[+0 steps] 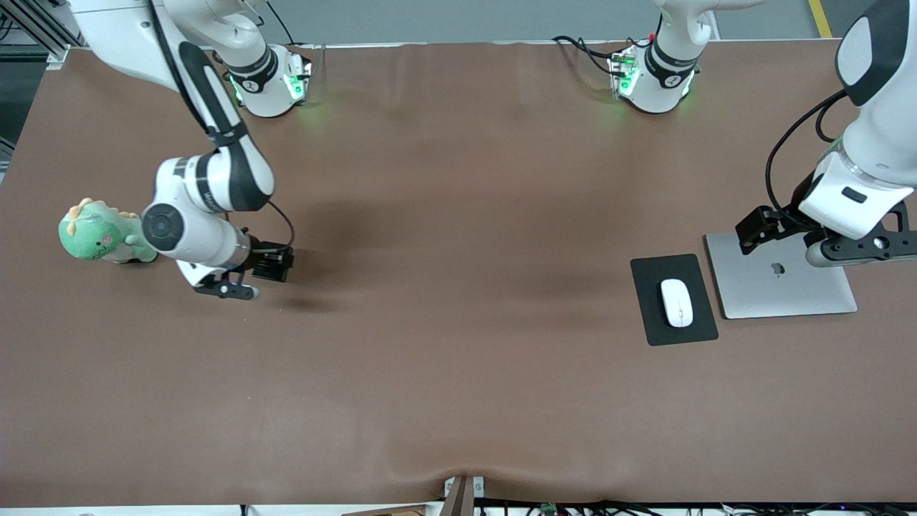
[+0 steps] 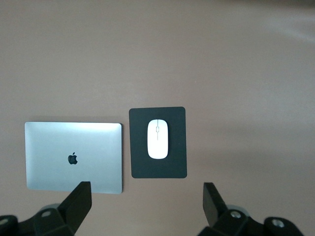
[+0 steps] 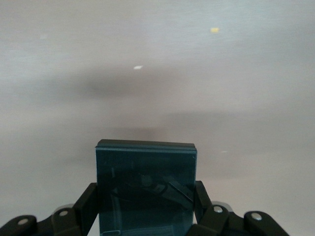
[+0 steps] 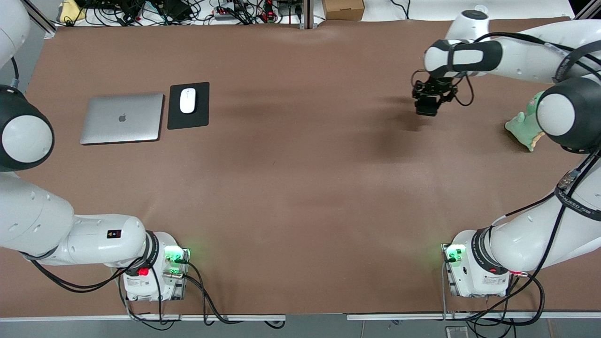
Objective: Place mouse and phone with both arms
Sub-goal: 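Carry the black phone toward the green plush toy with the right gripper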
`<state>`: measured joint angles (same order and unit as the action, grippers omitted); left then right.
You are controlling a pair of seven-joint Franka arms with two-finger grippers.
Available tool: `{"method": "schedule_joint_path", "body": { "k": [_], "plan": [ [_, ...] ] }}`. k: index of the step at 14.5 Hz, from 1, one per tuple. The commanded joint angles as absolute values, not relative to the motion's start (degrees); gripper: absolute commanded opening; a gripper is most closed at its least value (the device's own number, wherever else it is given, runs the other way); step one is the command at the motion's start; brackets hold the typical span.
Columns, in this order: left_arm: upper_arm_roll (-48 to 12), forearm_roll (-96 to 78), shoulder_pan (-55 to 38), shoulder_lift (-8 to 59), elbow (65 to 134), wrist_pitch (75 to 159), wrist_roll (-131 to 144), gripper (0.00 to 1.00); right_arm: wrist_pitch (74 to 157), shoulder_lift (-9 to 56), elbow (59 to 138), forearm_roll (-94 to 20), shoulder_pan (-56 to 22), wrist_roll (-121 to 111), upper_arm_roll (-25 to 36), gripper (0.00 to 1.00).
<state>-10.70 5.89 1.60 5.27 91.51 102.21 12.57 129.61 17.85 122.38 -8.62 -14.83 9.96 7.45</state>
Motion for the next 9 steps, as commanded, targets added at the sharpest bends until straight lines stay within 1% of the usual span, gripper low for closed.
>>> {"method": "schedule_joint_path", "body": {
  "k": [1, 3, 6, 9],
  "plan": [
    [-10.72, 4.92, 2.11, 3.6, 91.49, 99.59, 11.86, 1.0, 130.6, 14.06, 126.38, -4.85, -11.35, 8.79, 6.68, 0.0],
    [-10.81, 4.83, 2.02, 3.17, 91.49, 99.32, 11.78, 1.0, 133.4, 13.89, 128.57, -1.68, -8.63, 7.83, 6.77, 0.0],
    [-10.28, 4.31, 0.54, 1.5, 92.02, 98.71, 11.78, 1.0, 137.45, 14.24, 131.04, -1.58, -4.15, 1.43, 6.77, 0.0],
    [-5.11, 4.31, -4.03, 0.79, 91.58, 95.46, 9.51, 1.0, 139.83, 14.59, 132.62, -1.58, -0.36, -4.37, 6.77, 0.0]
  ]
}}
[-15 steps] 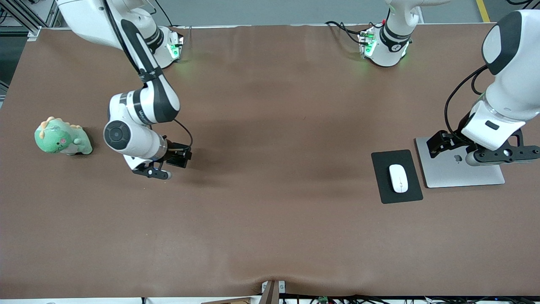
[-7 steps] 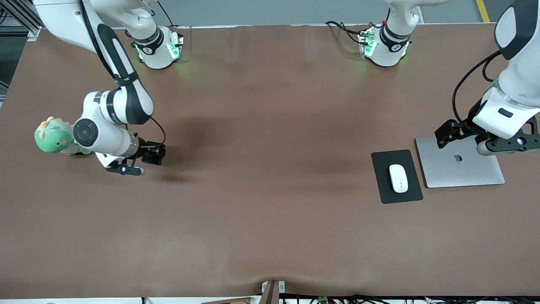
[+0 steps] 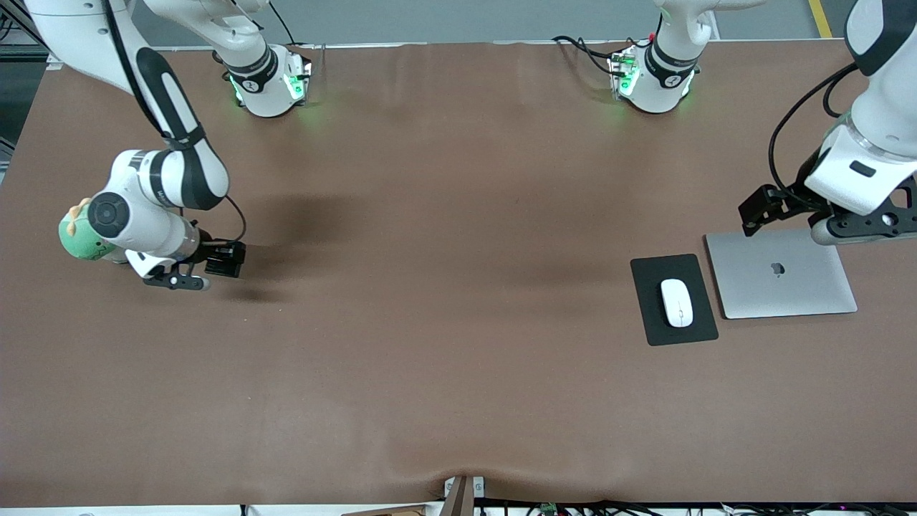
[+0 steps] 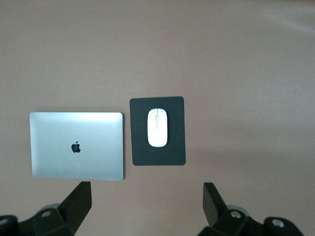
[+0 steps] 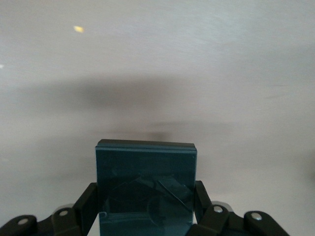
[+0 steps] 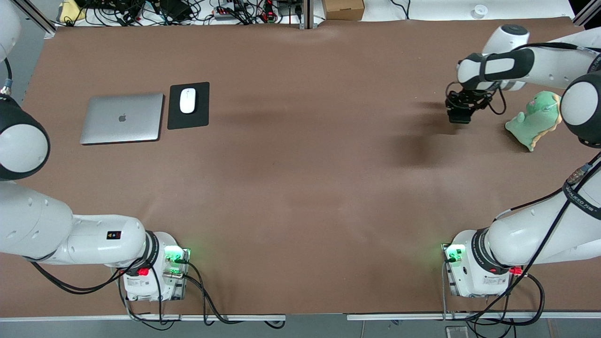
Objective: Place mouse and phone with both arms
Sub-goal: 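Carry the black phone toward the green plush toy with the right gripper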
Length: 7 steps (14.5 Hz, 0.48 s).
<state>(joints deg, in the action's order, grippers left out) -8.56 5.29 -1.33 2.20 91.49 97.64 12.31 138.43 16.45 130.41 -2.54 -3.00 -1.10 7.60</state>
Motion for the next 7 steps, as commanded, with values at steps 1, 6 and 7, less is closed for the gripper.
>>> {"method": "schedule_joint_path", "body": {
  "k": [1, 6, 7],
  "plan": [
    [-4.75, 4.13, -4.13, 0.62, 91.58, 94.84, 8.45, 1.0, 140.97, 14.68, 133.24, -1.58, 0.87, -6.22, 6.77, 0.0],
    [-5.18, 4.04, -2.64, -0.18, 91.23, 92.21, 7.3, 1.0, 145.36, 15.99, 135.35, -1.58, 4.04, -9.14, 6.68, 0.0],
    [-5.53, 3.78, -1.51, -0.26, 91.23, 91.68, 7.21, 1.0, 146.59, 16.69, 135.79, -1.58, 4.04, -9.14, 6.68, 0.0]
  ]
}}
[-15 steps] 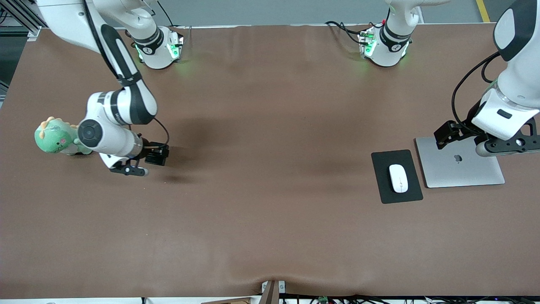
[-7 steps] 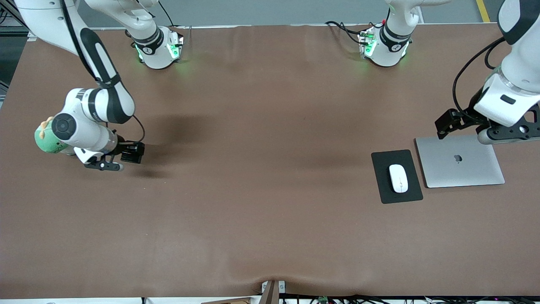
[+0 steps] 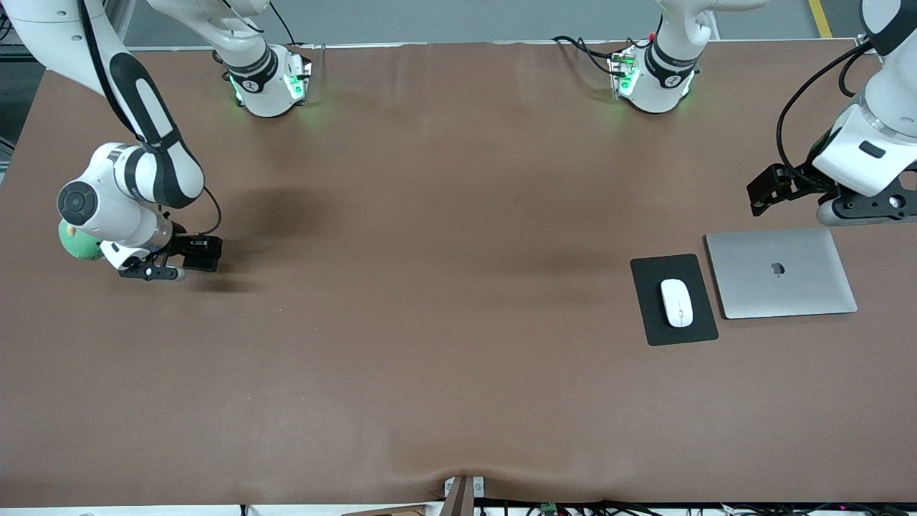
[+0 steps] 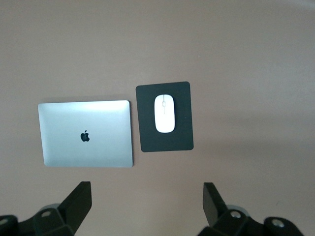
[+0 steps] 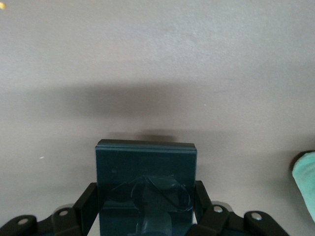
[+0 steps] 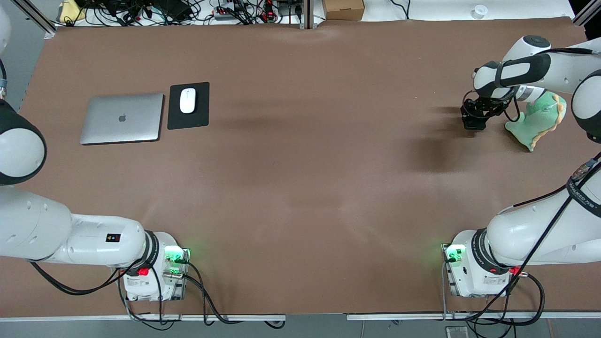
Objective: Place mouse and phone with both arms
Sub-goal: 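Carry the black phone toward the green plush toy with the right gripper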
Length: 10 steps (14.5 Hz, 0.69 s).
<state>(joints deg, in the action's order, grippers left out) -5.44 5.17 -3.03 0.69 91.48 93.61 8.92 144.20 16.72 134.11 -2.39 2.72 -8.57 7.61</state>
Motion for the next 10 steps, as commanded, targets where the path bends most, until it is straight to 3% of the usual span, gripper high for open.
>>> {"method": "schedule_joint_path", "body": {
  "k": [1, 6, 7, 8, 9, 10],
  "plan": [
    [-5.71, 2.47, -0.8, -0.87, 91.23, 91.41, 7.21, 1.0, 147.38, 17.13, 135.96, -1.58, 4.04, -9.14, 6.68, 0.0],
    [-5.36, 1.14, -0.09, -2.91, 91.15, 91.41, 6.94, 1.0, 148.18, 18.63, 136.41, -1.67, 4.75, -9.14, 6.59, 0.0],
    [-5.71, 1.14, -0.17, -2.99, 91.14, 91.41, 7.29, 1.0, 148.01, 18.81, 136.32, -1.67, 4.66, -9.14, 6.59, 0.09],
    [-6.32, 1.23, -0.18, -2.99, 90.97, 91.41, 7.38, 1.0, 147.83, 18.9, 136.14, -1.67, 4.66, -9.05, 6.59, 0.68],
    [-6.68, 1.14, -0.09, -2.81, 90.1, 91.41, 6.86, 1.0, 147.31, 18.9, 135.79, -1.67, 4.75, -8.97, 6.59, 1.0],
    [-6.68, 1.14, 0.0, -2.64, 89.65, 91.41, 6.86, 1.0, 147.04, 18.9, 135.36, -1.67, 4.75, -8.88, 6.5, 1.0]
  ]
}}
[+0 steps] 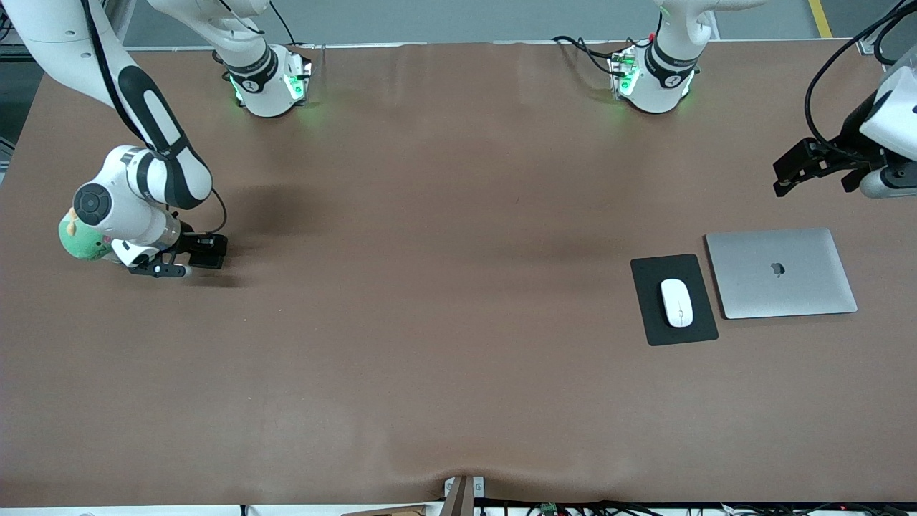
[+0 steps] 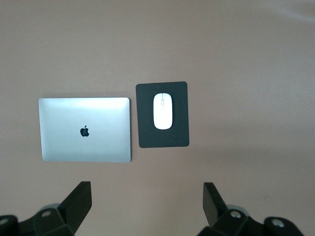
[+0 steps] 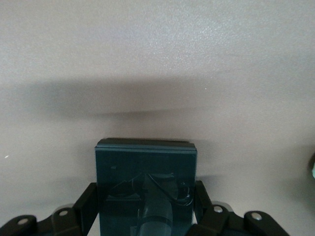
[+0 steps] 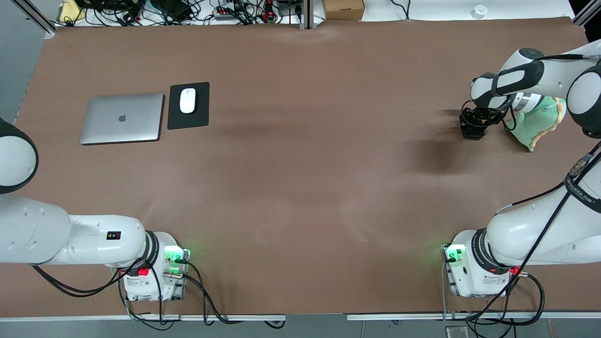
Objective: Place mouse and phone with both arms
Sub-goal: 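Carry the black phone toward the green plush toy with the right gripper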
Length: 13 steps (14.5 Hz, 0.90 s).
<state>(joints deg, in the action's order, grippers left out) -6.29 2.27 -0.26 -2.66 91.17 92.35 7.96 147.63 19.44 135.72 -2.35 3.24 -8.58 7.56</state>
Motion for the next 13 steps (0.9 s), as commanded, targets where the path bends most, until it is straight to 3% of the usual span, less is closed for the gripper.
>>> {"method": "schedule_joint_path", "body": {
  "k": [1, 3, 11, 13],
  "plan": [
    [-6.68, 1.14, 0.09, -2.46, 89.74, 91.41, 6.86, 1.0, 146.17, 18.81, 134.74, -1.76, 4.66, -8.88, 6.5, 1.0],
    [-6.68, 1.14, -0.17, -1.68, 89.56, 91.41, 7.12, 1.0, 142.76, 18.72, 132.11, -1.76, 4.39, -8.88, 6.33, 1.0],
    [-6.07, 1.32, 0.53, -0.88, 89.47, 91.41, 7.12, 1.0, 110.96, 18.54, 108.67, -2.55, 4.13, -8.96, 4.05, 1.0],
    [-6.06, 1.23, 0.62, -0.88, 89.47, 91.41, 7.03, 1.0, 106.46, 18.63, 103.91, -2.55, 4.04, -8.96, 3.78, 1.0]
  ]
}}
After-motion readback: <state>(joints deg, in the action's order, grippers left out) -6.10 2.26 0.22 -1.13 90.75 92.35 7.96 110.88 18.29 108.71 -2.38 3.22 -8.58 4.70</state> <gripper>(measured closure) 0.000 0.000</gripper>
